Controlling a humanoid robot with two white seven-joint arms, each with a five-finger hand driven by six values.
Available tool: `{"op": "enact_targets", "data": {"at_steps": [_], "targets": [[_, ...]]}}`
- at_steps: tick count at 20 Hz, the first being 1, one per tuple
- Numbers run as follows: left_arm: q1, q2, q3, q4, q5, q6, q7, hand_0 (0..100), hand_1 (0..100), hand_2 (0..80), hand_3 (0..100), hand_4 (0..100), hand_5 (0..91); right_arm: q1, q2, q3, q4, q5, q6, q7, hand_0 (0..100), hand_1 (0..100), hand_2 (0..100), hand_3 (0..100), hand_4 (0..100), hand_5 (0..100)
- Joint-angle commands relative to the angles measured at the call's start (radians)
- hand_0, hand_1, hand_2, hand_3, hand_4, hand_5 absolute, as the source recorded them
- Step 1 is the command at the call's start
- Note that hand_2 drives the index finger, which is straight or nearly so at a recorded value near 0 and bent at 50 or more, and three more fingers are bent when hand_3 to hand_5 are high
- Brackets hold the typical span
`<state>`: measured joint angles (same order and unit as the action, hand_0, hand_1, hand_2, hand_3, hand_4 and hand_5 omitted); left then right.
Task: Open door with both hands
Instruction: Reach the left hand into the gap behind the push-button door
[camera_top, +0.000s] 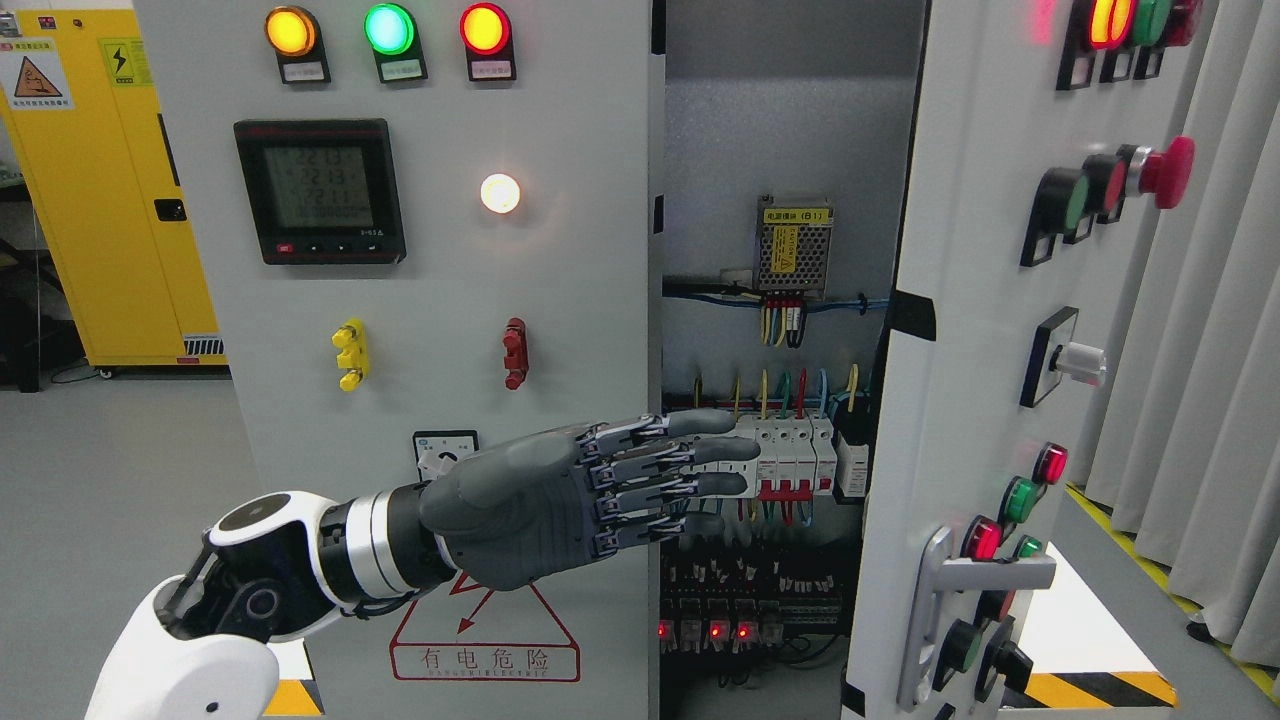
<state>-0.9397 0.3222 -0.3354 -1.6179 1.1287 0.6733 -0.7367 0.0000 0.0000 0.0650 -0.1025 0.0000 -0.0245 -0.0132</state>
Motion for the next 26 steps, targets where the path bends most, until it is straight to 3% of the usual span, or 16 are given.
{"op": "enact_targets", "data": {"at_steps": [1, 12, 20, 26], "targets": [[-0.135, -0.133, -0.048, 0.194, 0.003, 0.008, -0.003, 12, 56, 0.0, 0, 0, 0.0, 0.029, 0.012, 0.004, 0.001, -0.028, 0.000, -0.001, 0, 50, 4, 0, 0, 0], [-0.189, -0.238, -0.132, 0.233, -0.009, 0.005, -0.003, 12, 56, 0.0, 0, 0, 0.0, 0.031, 0.009, 0.006, 0.001, -0.026, 0.000, -0.001, 0, 50, 4, 0, 0, 0], [-0.192, -0.302, -0.142, 0.220, -0.059, 0.003, 0.003, 12, 56, 0.0, 0, 0, 0.0, 0.031, 0.012, 0.006, 0.001, -0.028, 0.000, -0.001, 0, 50, 4, 0, 0, 0], [-0.209, -0.359, -0.143, 0.190, -0.082, 0.005, 0.039, 12, 56, 0.0, 0, 0, 0.0, 0.032, 0.006, 0.004, 0.001, -0.028, 0.000, -0.001, 0, 50, 4, 0, 0, 0]]}}
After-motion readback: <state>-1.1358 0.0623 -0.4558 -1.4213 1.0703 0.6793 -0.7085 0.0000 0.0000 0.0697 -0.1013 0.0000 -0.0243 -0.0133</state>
